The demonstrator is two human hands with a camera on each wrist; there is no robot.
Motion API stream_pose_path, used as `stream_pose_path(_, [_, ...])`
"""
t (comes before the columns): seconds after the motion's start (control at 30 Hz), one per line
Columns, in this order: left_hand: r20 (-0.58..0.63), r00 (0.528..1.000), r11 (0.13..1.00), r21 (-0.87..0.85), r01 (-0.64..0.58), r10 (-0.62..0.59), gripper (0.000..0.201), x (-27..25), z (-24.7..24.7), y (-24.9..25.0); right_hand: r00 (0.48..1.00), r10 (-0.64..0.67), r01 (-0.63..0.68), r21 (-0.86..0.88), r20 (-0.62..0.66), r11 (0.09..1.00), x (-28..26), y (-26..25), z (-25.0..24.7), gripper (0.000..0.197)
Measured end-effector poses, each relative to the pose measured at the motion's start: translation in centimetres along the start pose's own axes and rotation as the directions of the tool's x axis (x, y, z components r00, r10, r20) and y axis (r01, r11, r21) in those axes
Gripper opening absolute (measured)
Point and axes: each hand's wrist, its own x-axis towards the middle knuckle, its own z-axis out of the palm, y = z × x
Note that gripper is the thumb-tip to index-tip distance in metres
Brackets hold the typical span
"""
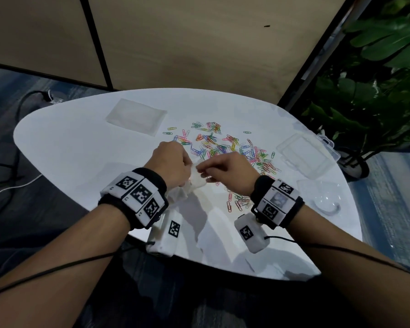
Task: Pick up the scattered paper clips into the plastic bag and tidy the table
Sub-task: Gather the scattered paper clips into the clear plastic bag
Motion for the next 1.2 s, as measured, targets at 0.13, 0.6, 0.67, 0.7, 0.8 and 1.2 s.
stream_pose_path(0.13, [-0.009, 1.000, 1.000, -0.011, 0.009, -0.009, 0.019, 0.1, -0.5, -0.3, 0.980, 0.195, -0.200, -0.138, -0.050, 0.970, -1.3, 3.9, -4.9, 0.020])
stream_pose_path(0.6, [0.002, 1.000, 0.997, 0.069, 0.021, -0.021, 0.023, -0.2, -0.9, -0.7, 0.936, 0.266, -0.348, -0.509, -0.230, 0.787, -1.9, 11.9, -0.1, 0.079])
stream_pose_path(0.67, [-0.005, 1.000, 0.998, 0.063, 0.026, -0.025, 0.023, -0.2, -1.0, -0.8, 0.948, 0.213, -0.311, -0.538, -0.238, 0.784, -0.9, 11.5, 0.1, 0.058])
stream_pose_path(0.7, [-0.006, 1.000, 0.998, 0.063, 0.026, -0.026, 0.023, -0.2, -1.1, -0.8, 0.954, 0.176, -0.287, -0.563, -0.245, 0.775, -0.5, 11.4, 0.3, 0.046])
stream_pose_path(0.8, [0.007, 1.000, 0.997, 0.068, 0.025, -0.025, 0.022, -0.1, -1.1, -0.8, 0.963, 0.116, -0.247, -0.622, -0.245, 0.743, 0.4, 10.7, 0.6, 0.021])
stream_pose_path(1.2, [0.025, 1.000, 0.991, 0.133, 0.014, -0.017, 0.026, -0.2, -0.9, -0.2, 0.827, 0.523, -0.481, 0.223, -0.207, 0.848, 0.9, 10.6, -3.9, 0.012])
